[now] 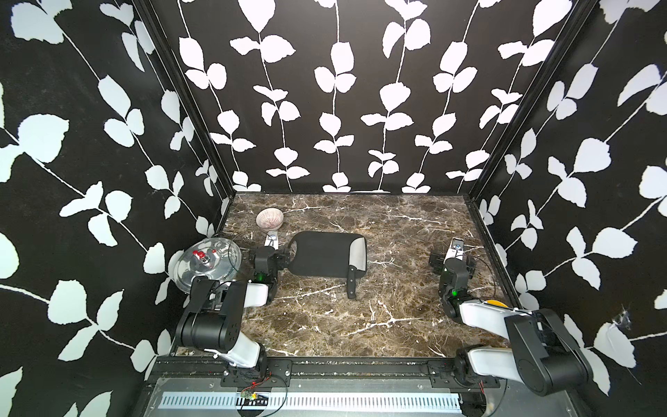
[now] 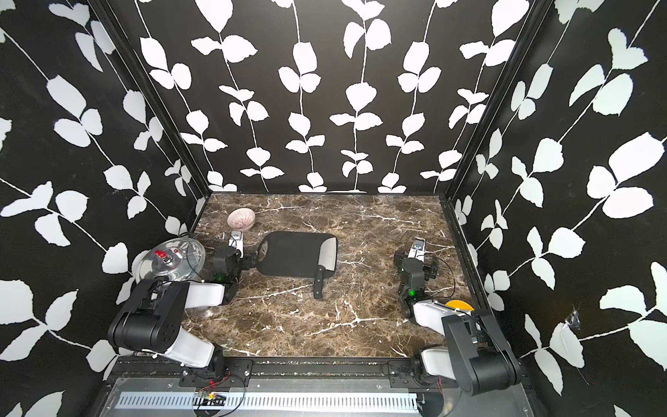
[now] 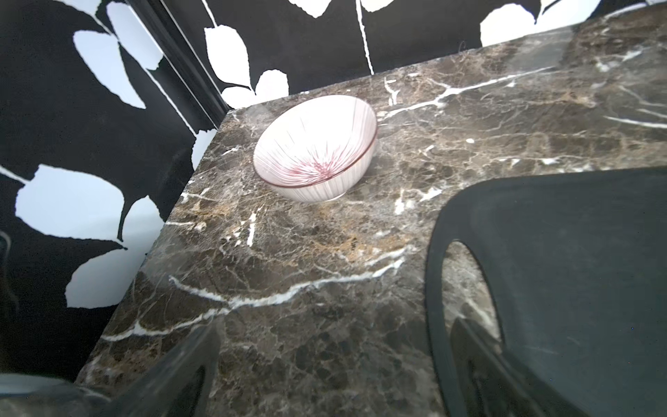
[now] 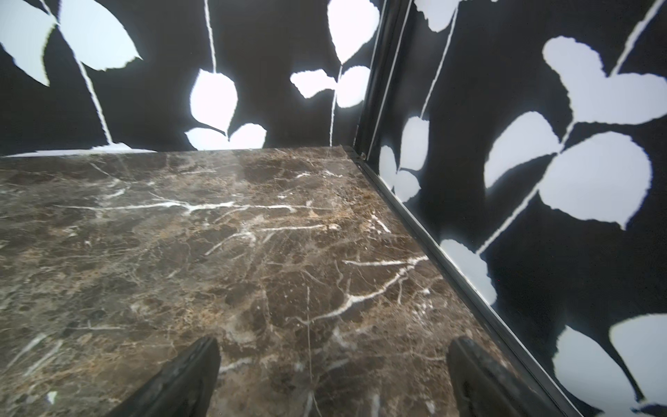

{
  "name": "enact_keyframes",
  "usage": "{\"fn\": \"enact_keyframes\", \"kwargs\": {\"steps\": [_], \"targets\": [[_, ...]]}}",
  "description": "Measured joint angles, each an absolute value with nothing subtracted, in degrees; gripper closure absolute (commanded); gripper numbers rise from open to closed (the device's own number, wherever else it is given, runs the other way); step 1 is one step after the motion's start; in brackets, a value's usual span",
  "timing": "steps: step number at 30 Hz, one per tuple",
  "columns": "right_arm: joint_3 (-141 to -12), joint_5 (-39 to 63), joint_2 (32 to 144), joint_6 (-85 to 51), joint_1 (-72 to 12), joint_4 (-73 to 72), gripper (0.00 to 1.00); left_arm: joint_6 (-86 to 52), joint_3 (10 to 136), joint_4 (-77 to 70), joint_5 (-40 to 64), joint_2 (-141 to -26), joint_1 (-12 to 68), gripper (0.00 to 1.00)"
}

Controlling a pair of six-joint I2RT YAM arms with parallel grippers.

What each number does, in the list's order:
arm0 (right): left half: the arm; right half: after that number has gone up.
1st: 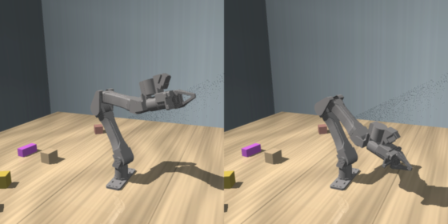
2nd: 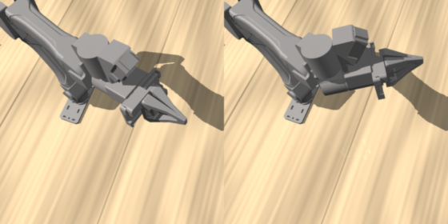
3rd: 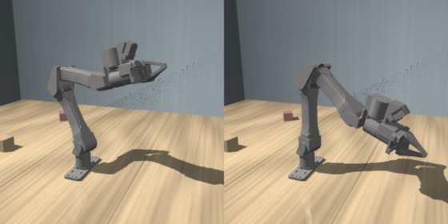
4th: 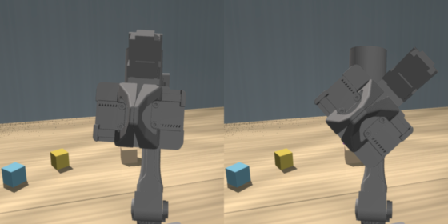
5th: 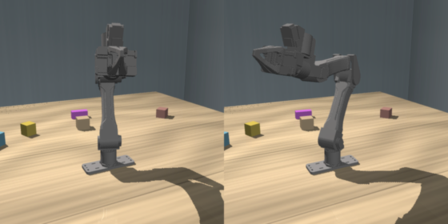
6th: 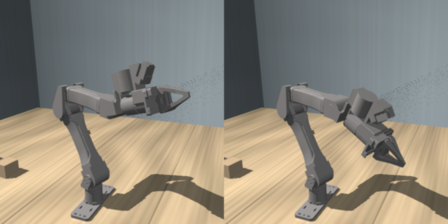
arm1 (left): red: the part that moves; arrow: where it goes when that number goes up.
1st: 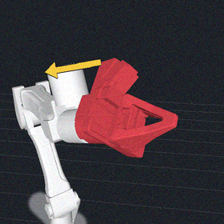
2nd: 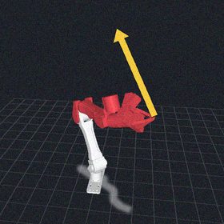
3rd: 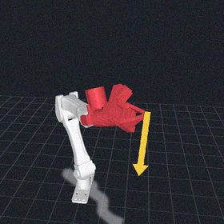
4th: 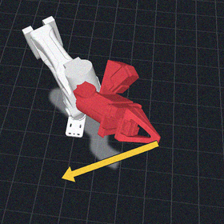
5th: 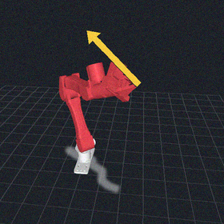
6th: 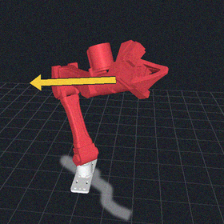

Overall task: Align the knife with the edge of the cutting board
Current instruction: Reset both arms

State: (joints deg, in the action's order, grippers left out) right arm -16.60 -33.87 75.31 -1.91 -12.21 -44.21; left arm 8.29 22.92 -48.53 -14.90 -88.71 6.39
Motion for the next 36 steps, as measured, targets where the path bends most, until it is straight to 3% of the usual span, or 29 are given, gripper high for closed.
{"fn": "enact_keyframes", "kwargs": {"steps": [11,21,36], "targets": [[-18.85,-23.94,89.25,0.49,-6.87,-52.10,0.00,7.27,22.33,-53.60,-11.38,-90.63,5.04,0.02],[-19.18,-15.42,89.36,1.26,-5.45,-54.22,0.00,7.29,22.31,-54.85,-11.31,-90.65,5.04,0.02],[-19.18,-14.79,89.36,1.45,-5.45,-54.85,0.00,7.31,22.28,-55.29,-10.66,-90.63,5.04,0.01]]}}
